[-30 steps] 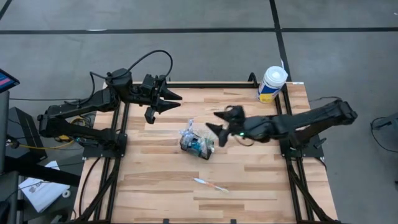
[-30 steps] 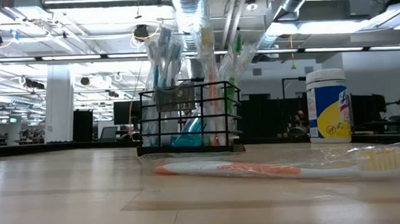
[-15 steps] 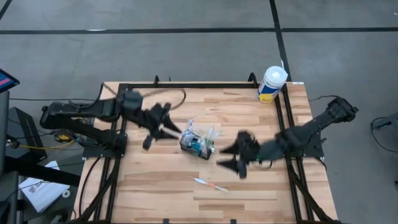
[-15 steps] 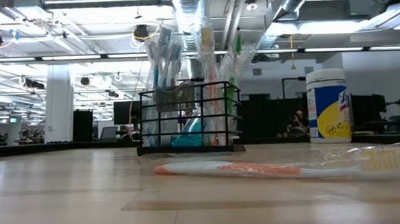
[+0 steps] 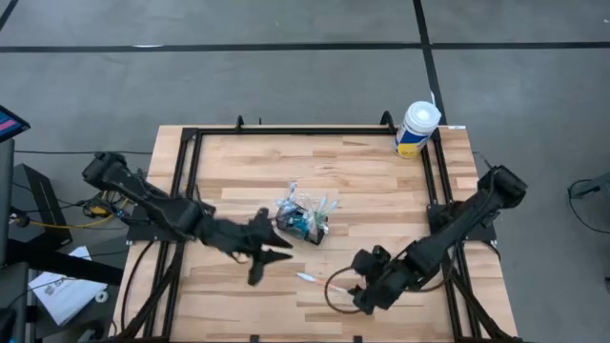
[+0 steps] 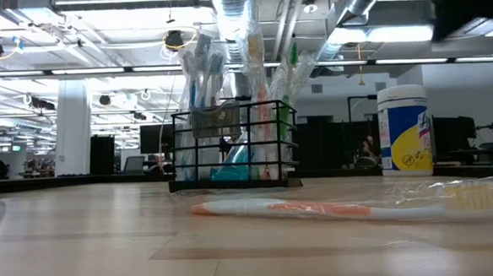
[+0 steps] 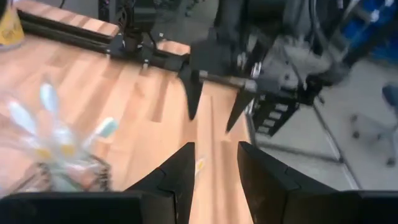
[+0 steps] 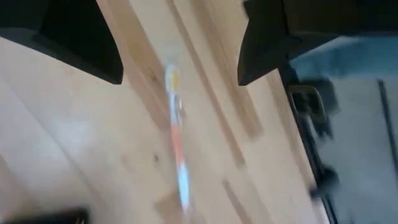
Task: Pick & Place toothbrushing station
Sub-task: Put the orange toothbrush into the black wire organizer
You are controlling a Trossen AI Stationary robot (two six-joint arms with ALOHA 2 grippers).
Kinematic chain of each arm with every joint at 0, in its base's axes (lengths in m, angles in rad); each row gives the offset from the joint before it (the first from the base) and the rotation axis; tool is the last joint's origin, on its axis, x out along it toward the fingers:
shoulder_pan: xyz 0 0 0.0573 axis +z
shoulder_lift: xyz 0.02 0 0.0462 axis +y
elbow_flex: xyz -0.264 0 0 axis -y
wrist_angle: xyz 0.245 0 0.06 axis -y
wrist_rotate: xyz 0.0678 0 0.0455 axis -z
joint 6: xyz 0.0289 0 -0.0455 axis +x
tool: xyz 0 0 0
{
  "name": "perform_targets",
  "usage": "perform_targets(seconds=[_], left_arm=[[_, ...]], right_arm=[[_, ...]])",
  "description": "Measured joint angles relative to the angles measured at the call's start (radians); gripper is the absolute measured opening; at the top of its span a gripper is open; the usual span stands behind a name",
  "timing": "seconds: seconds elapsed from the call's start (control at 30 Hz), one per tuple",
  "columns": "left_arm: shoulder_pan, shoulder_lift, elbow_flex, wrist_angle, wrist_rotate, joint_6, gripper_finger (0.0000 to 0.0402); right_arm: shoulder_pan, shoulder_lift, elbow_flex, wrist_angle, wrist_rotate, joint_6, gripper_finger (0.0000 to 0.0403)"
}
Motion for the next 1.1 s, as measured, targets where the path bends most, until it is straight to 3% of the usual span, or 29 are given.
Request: perform_targets(seconds=[0.17, 0.37, 0.7, 0.93, 1.1], left_arm=[[-0.059, 0.11, 0.0, 0.145, -0.096, -0.129, 0.0115], [-0.108, 0.201, 0.0, 0.173, -0.232, -0.231, 0.0115], [-0.105, 0.203, 0.0, 0.201, -0.285, -0.245, 0.0115], [-0.105, 0.201, 0.0, 0.2, -0.281, -0.219, 0.0115], [-0.105, 0.201, 0.0, 0.199, -0.281, -0.198, 0.0115]], right_arm=[[0.017, 0.108, -0.001, -0.003, -0.085, -0.099, 0.0306], [0.017, 0.244, -0.001, 0.045, -0.183, -0.178, 0.0306], [-0.018, 0.338, -0.001, 0.216, -0.235, -0.22, 0.0291], [-0.076, 0.339, -0.001, 0.22, -0.23, -0.216, 0.0216], [-0.12, 0.339, -0.001, 0.219, -0.23, -0.226, 0.01]])
